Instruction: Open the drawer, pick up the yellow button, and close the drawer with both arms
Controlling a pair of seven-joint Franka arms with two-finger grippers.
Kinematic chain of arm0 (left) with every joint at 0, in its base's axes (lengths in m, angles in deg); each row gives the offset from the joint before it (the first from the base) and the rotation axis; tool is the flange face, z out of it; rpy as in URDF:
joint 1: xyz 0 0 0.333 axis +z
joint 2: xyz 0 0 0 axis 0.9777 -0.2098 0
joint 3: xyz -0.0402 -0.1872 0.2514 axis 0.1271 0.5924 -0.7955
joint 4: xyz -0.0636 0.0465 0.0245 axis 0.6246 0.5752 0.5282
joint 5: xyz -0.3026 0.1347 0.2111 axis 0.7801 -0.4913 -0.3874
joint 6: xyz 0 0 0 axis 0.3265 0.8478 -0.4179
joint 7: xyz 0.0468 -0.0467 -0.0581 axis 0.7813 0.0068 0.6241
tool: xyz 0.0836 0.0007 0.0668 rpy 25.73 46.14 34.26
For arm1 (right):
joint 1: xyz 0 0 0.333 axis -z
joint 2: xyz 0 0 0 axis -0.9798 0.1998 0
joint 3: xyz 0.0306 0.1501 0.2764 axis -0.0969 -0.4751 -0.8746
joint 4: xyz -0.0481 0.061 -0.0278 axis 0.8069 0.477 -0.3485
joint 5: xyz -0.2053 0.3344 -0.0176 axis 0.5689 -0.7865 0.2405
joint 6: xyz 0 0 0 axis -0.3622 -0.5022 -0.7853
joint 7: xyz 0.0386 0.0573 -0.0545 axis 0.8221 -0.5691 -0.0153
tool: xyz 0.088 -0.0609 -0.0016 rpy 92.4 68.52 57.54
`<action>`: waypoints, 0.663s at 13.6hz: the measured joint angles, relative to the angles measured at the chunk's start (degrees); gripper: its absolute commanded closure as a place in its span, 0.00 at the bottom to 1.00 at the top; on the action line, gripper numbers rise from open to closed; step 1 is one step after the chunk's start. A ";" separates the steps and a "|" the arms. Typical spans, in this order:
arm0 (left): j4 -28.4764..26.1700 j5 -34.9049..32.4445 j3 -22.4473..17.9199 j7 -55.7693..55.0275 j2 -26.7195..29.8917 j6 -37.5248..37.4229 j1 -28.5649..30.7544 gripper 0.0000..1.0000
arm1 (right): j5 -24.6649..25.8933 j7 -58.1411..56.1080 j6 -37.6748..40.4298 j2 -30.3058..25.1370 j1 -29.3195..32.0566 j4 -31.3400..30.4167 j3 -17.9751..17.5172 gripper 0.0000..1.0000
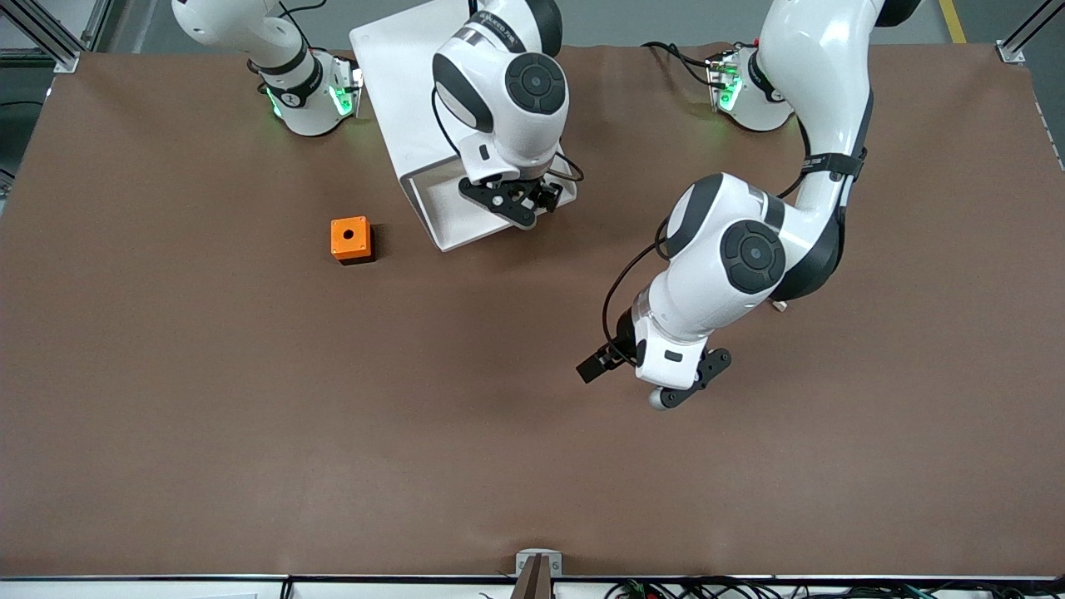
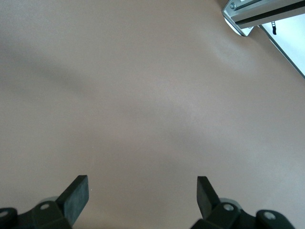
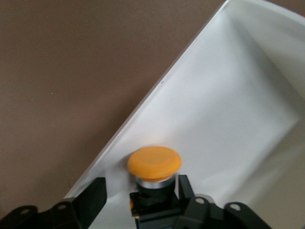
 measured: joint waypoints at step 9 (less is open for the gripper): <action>0.05 0.00 0.01 0.00 0.56 0.00 -0.30 0.00 | -0.86 0.72 -0.12 -1.28 0.81 0.79 0.22 1.00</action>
